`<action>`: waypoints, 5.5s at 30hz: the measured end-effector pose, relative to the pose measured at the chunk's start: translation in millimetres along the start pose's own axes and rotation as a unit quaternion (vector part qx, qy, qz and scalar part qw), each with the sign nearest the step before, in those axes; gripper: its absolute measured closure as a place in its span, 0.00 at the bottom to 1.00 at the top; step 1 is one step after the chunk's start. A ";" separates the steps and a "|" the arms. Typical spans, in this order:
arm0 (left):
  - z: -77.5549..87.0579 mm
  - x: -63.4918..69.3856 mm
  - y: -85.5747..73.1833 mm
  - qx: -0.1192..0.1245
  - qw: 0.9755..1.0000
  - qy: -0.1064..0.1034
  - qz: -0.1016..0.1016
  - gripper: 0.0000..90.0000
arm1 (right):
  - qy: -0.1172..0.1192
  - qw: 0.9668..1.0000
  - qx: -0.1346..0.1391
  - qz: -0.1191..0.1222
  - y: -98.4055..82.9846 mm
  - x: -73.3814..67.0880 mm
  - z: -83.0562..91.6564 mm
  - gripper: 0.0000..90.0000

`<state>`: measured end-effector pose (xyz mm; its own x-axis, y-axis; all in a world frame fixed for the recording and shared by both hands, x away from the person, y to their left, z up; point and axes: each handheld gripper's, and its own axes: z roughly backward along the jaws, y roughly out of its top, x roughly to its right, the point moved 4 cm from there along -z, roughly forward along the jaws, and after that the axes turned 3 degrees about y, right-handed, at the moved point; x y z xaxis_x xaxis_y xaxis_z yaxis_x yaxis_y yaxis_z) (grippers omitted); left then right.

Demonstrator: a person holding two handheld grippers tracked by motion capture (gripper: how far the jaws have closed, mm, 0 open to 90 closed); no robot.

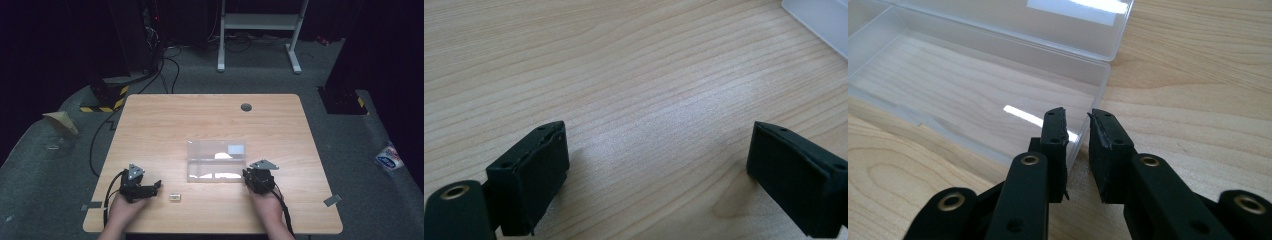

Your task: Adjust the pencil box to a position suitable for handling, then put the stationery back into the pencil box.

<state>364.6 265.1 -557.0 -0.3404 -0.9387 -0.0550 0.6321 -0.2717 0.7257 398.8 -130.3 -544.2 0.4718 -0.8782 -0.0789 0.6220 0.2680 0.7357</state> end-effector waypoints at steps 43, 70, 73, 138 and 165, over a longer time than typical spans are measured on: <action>0.0 0.0 0.0 0.000 1.000 0.000 0.000 0.11 | 0.005 0.999 0.046 0.005 14.2 27.7 31.1 0.55; 4.6 1.9 -1.0 0.008 1.000 0.005 -0.014 0.17 | -0.057 0.998 -0.005 -0.017 -46.9 99.9 53.9 0.36; 8.5 3.2 -0.8 0.005 1.000 -0.003 -0.016 0.17 | -0.057 0.998 -0.005 -0.013 -46.7 99.7 53.3 0.36; 21.7 81.1 -1.7 0.026 0.980 -0.174 -0.098 0.75 | -0.065 0.998 0.000 -0.021 -46.9 98.4 53.5 0.40; 23.7 76.9 -7.9 0.026 0.985 -0.142 -0.089 0.75 | -0.063 0.998 -0.002 -0.020 -47.0 98.5 53.7 0.40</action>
<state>317.0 200.0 -550.7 -0.6286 -0.7777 0.0052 0.5114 -0.4083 0.7561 382.5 -250.6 -550.4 0.3637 -0.9312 -0.0228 0.6414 0.2326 0.7311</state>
